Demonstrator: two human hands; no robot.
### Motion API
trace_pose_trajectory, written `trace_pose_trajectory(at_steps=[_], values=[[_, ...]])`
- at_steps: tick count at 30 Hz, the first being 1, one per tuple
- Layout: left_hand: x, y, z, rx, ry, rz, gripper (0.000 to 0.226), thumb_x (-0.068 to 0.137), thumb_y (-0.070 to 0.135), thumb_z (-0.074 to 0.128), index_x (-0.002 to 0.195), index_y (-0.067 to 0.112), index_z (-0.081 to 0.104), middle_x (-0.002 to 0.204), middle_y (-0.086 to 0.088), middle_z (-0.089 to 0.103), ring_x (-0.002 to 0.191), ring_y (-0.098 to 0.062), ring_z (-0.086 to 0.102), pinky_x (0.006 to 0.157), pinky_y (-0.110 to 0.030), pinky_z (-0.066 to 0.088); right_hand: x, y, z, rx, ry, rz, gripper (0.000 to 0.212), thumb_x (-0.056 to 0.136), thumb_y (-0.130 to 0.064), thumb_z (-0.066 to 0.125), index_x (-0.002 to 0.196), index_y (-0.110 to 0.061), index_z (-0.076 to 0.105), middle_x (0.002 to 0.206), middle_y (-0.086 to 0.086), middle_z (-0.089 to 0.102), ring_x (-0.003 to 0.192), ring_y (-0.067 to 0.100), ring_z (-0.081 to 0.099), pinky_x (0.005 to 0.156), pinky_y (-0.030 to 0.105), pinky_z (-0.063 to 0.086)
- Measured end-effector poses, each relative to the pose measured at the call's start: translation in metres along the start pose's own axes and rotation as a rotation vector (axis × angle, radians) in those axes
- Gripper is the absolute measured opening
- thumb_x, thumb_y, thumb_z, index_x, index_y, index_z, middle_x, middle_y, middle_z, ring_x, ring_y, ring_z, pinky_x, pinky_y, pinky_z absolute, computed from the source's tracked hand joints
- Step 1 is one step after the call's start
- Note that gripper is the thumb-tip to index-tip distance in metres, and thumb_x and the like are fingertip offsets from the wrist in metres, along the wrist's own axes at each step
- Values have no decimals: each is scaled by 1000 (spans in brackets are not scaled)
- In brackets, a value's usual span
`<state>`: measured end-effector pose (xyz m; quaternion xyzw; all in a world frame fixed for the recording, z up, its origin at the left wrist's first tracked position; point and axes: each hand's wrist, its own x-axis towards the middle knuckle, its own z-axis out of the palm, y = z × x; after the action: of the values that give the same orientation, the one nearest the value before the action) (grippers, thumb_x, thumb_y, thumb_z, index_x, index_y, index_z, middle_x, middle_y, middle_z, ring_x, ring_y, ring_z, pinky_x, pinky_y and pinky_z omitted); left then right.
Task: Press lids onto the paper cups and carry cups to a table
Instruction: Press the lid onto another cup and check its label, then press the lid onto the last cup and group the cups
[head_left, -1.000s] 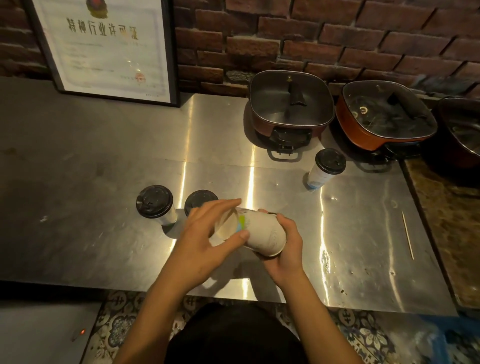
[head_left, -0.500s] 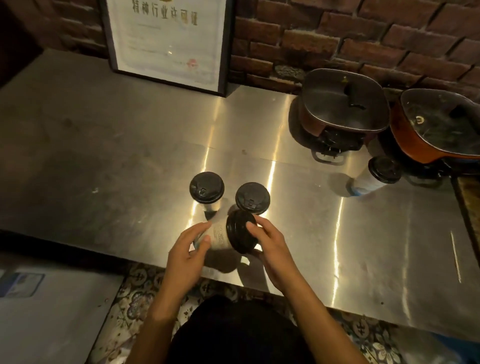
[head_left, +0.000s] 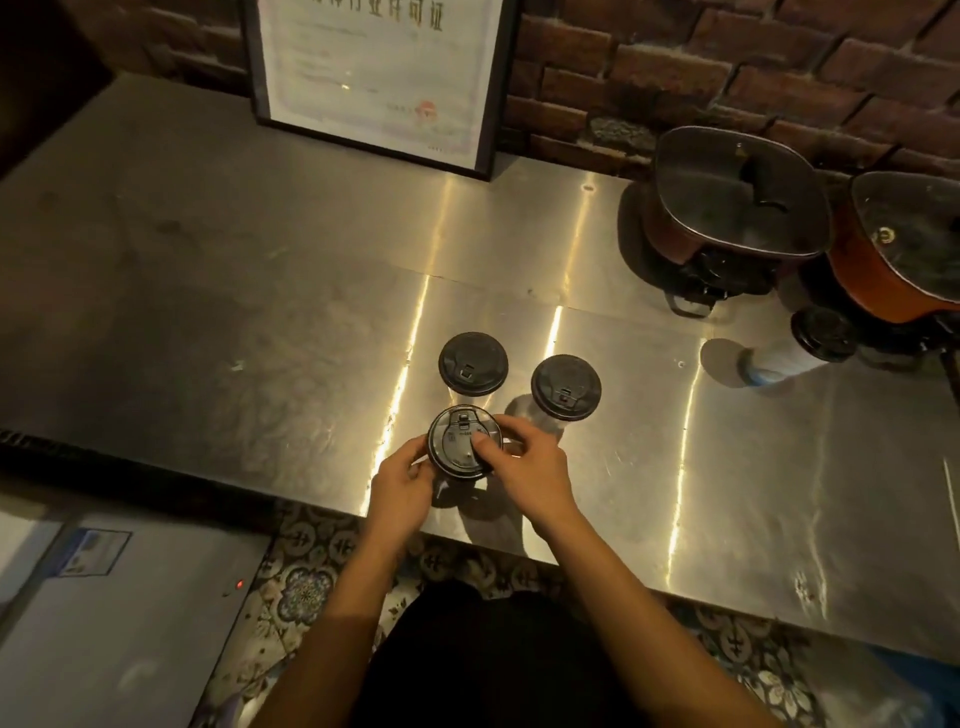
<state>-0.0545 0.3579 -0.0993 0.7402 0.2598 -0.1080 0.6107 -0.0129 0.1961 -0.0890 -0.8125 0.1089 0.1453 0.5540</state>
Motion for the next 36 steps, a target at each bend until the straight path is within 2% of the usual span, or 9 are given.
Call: trace_pose_trajectory(at_steps=[11,14,17,20,23,25,28,33,36], values=[[4,-5,-11,42,-59,-9,36,102,15,54,129,34,70,117,-5,76,107,-24,73,95,-50,60,2,2,7,-20,11,13,36,85,-54,72,117,-39,65,97,-35,59,90,-8,60,72,12,44],[4,2,-17,76,-47,-2,40,100,12,55,131,34,68,122,-10,74,106,-33,72,92,-52,61,-1,2,4,-15,14,20,49,84,-61,70,125,-35,64,104,-26,61,90,-10,58,68,8,41],[4,10,-26,144,-23,11,40,101,13,53,133,32,66,126,-20,71,113,-44,67,96,-59,56,-5,-1,-5,-17,3,43,53,86,-61,70,131,-32,62,113,-15,62,91,-9,57,52,3,43],[4,28,-37,181,35,61,37,102,11,56,136,24,65,142,-8,65,125,-29,63,107,-54,51,-10,-6,-24,-11,-1,35,49,89,-55,71,129,-29,64,111,-12,65,87,-8,63,51,0,44],[2,58,-43,173,90,143,35,102,14,58,135,26,65,138,1,66,115,-17,63,107,-48,51,-15,-17,-54,-17,-6,14,36,90,-49,72,119,-29,70,100,-21,68,84,-19,63,58,-2,44],[-2,84,-38,150,114,222,34,102,19,59,133,32,66,132,8,67,111,-11,65,103,-41,53,-17,-26,-81,-22,22,-19,31,90,-46,72,115,-28,74,99,-20,71,89,-16,64,66,0,45],[-14,127,-12,123,79,351,33,102,25,60,131,39,66,128,16,67,114,-1,63,97,-27,51,-13,-36,-125,-12,108,-91,24,92,-40,72,112,-27,75,103,-18,74,93,-8,67,74,4,47],[-33,182,72,134,-69,482,35,102,25,61,137,28,65,136,10,67,124,-8,63,103,-27,50,5,-37,-206,-44,222,-121,31,95,-43,68,122,-29,70,110,-19,69,94,-14,63,73,3,44],[-34,201,133,193,-177,499,36,102,27,61,139,28,63,140,12,63,124,-5,60,97,-16,47,18,-27,-258,-43,292,-103,33,95,-38,69,124,-21,71,113,-11,71,98,-4,66,82,14,50]])
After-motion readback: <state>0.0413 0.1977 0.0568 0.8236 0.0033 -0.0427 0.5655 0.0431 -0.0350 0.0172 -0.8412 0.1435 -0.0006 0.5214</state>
